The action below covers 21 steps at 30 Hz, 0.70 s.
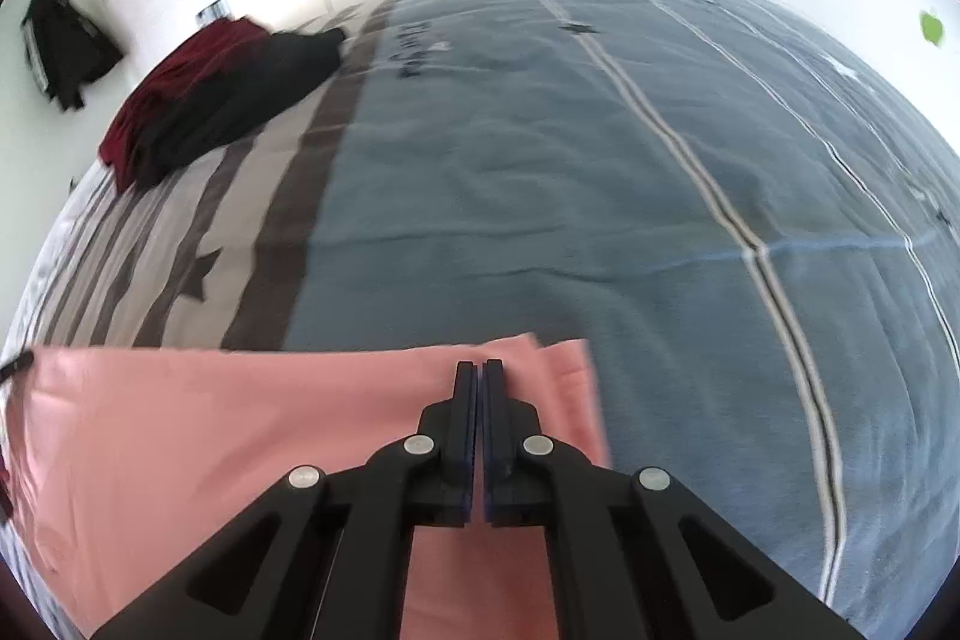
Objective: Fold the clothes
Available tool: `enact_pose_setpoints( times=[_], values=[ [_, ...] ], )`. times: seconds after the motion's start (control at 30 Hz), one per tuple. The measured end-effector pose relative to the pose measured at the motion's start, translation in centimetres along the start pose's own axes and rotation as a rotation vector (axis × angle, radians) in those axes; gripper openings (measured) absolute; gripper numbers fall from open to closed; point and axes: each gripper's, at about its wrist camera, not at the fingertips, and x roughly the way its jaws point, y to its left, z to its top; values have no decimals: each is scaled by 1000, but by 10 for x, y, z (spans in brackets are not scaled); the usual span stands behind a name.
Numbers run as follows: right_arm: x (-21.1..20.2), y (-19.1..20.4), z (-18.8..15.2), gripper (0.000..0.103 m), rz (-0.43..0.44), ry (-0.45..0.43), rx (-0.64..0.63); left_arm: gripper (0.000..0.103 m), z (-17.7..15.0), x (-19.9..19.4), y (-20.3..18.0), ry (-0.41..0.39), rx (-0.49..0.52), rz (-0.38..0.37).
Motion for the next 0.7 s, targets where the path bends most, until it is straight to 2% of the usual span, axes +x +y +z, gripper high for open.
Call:
enact_pose_setpoints(
  times=[0.07, 0.1, 0.13, 0.2, 0.23, 0.3, 0.43, 0.5, 0.6, 0.7],
  values=[
    [-4, -10, 0, 7, -24, 2, 6, 6, 5, -9, -4, -17, 10, 1],
    [-7, -17, 0, 17, -28, 6, 20, 9, 7, -15, -5, -28, -3, -7],
    [-10, -23, -1, 23, -32, 10, 34, 12, 9, -24, -7, -42, -14, -21],
    [-21, -28, -3, 27, -22, 15, 33, 25, 11, -45, -13, -85, -21, -40],
    [-26, -30, -4, 37, -15, 17, 32, 27, 11, -53, -15, -98, -26, -54],
    [-39, -33, -14, 47, -1, 26, 25, 33, 9, -67, -18, -121, -39, -84],
    [-51, -33, -38, 48, 65, 83, 35, 34, -3, -77, -23, -106, -54, -101],
    [-55, -32, -55, 48, 58, 103, 26, 34, -9, -82, -23, -95, -58, -101],
    [-56, -38, -70, 49, 83, 117, 84, 34, -17, -88, -20, -84, -64, -100],
    [-61, -38, -70, 49, 97, 101, 118, 34, -22, -97, -15, -92, -66, -93]
  ],
)
